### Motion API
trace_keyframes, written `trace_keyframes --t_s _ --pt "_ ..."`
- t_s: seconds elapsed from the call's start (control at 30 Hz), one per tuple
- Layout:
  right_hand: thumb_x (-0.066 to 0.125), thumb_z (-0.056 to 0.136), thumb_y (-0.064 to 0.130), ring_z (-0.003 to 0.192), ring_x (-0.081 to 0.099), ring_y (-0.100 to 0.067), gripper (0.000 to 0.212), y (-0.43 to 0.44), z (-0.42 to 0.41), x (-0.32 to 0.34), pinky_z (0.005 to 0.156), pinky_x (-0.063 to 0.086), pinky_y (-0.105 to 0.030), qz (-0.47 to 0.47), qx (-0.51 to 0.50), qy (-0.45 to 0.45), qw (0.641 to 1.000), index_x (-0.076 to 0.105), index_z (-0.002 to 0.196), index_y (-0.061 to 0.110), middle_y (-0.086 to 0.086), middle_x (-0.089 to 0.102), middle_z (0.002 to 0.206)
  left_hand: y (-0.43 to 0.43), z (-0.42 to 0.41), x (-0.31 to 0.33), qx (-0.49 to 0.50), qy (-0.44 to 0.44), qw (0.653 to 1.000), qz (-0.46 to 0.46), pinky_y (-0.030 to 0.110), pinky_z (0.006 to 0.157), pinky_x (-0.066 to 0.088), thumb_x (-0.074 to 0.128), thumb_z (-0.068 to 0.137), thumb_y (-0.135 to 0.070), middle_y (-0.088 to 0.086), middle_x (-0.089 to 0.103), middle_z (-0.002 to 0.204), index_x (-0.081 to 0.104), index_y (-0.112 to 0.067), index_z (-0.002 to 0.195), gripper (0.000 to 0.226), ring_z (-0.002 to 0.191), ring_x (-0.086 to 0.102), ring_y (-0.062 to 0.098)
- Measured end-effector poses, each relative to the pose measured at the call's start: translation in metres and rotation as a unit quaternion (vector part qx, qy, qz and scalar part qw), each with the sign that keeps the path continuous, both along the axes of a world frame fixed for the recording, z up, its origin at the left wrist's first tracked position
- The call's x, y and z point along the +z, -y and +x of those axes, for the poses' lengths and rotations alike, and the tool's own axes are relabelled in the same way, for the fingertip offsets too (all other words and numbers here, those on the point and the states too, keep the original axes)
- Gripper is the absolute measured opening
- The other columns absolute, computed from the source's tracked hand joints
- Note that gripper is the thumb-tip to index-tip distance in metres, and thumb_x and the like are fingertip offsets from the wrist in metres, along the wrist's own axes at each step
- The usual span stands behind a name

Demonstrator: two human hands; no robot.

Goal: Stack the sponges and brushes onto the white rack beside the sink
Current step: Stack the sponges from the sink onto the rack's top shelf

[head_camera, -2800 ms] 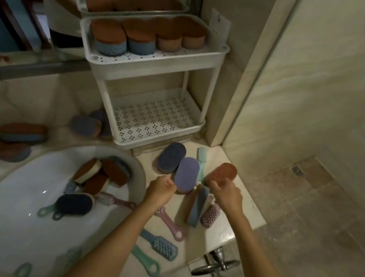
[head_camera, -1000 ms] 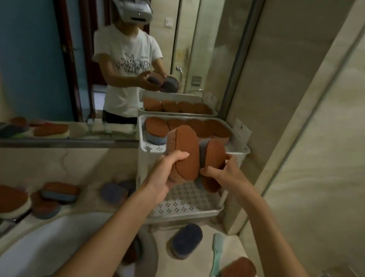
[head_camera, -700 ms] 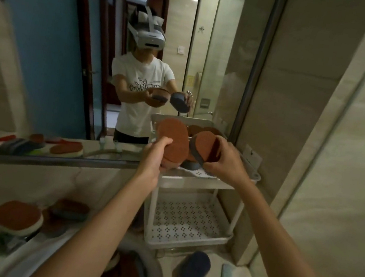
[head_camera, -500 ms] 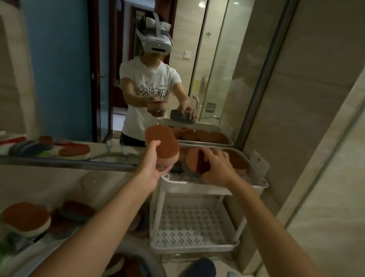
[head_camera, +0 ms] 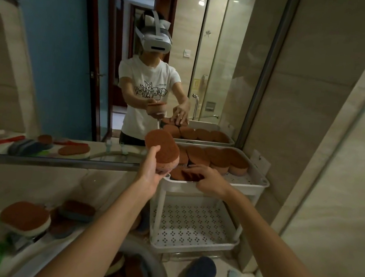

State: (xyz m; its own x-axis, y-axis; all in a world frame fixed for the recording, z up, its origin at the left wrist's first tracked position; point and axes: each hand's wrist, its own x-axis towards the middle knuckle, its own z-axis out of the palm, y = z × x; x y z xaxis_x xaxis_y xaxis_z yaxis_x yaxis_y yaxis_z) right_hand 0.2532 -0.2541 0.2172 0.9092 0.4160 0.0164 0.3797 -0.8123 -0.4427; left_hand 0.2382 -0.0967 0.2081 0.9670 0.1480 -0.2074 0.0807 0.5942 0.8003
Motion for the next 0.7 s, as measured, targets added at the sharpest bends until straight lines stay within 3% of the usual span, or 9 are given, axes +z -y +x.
trace_keyframes --t_s 0.1,0.17,0.3,0.4,0.5,0.63,0.7 --pt "0.049 0.079 -0.008 0.126 0.048 -0.022 0.056 0.007 0.0 0.0 0.094 0.036 -0.019 0.08 -0.039 0.069 0.994 0.054 0.131 0.013 -0.007 0.054 0.134 0.002 0.001 0.006 -0.033 0.002 0.997 0.066 0.037 0.084 0.05 0.056 0.091 -0.026 0.013 0.055 0.125 0.044 -0.018 0.127 0.038 0.111 0.057 0.029" --pt "0.053 0.08 -0.008 0.131 0.042 -0.023 0.065 0.015 0.001 0.0 0.1 0.038 -0.024 0.102 -0.045 0.151 0.982 0.04 0.14 0.013 -0.008 0.043 0.142 0.005 0.001 0.015 -0.058 0.011 0.986 0.154 0.034 0.07 0.054 0.058 0.09 -0.027 0.014 0.062 0.112 0.048 -0.017 0.12 0.033 0.093 0.065 0.031" --pt "0.067 0.08 0.008 0.133 0.038 -0.023 0.085 0.036 0.001 0.009 0.103 0.044 -0.035 0.092 0.005 0.207 0.974 0.017 0.148 0.018 -0.006 0.018 0.153 0.015 0.004 0.033 -0.138 0.045 0.913 0.381 0.024 0.059 0.051 0.062 0.087 -0.026 0.003 0.064 0.089 0.057 -0.017 0.116 0.031 0.074 0.063 0.015" --pt "0.069 0.08 0.02 0.133 0.039 -0.025 0.095 0.047 -0.001 0.017 0.097 0.048 -0.036 -0.012 0.0 0.207 0.978 0.004 0.149 0.028 -0.001 0.002 0.158 0.025 0.011 0.043 -0.18 0.066 0.861 0.47 0.021 0.068 0.049 0.064 0.084 -0.022 0.003 0.064 0.094 0.061 -0.015 0.111 0.028 0.084 0.06 0.013" --pt "0.07 0.079 0.019 0.126 0.047 -0.026 0.095 0.053 -0.002 0.02 0.084 0.053 -0.032 -0.106 0.003 0.241 0.965 0.007 0.148 0.031 0.0 0.012 0.156 0.038 0.017 0.05 -0.217 0.074 0.826 0.514 0.027 0.084 0.048 0.068 0.081 -0.023 0.003 0.066 0.1 0.064 -0.017 0.102 0.022 0.098 0.06 0.017" --pt "0.069 0.08 0.032 0.116 0.053 -0.028 0.081 0.068 0.004 0.021 0.085 0.051 -0.036 -0.074 -0.077 0.226 0.968 0.021 0.144 0.022 -0.004 0.031 0.144 0.048 0.024 0.045 -0.199 0.108 0.851 0.474 0.03 0.09 0.051 0.063 0.087 -0.028 0.001 0.067 0.095 0.066 -0.016 0.098 0.016 0.103 0.062 0.019" --pt "0.066 0.082 0.03 0.118 0.051 -0.03 0.077 0.079 0.008 0.019 0.088 0.049 -0.038 -0.067 -0.124 0.206 0.968 0.023 0.144 0.02 -0.007 0.032 0.143 0.048 0.029 0.033 -0.131 0.124 0.787 0.59 0.035 0.096 0.048 0.056 0.092 -0.029 0.005 0.065 0.111 0.062 -0.014 0.112 0.026 0.11 0.059 0.021"
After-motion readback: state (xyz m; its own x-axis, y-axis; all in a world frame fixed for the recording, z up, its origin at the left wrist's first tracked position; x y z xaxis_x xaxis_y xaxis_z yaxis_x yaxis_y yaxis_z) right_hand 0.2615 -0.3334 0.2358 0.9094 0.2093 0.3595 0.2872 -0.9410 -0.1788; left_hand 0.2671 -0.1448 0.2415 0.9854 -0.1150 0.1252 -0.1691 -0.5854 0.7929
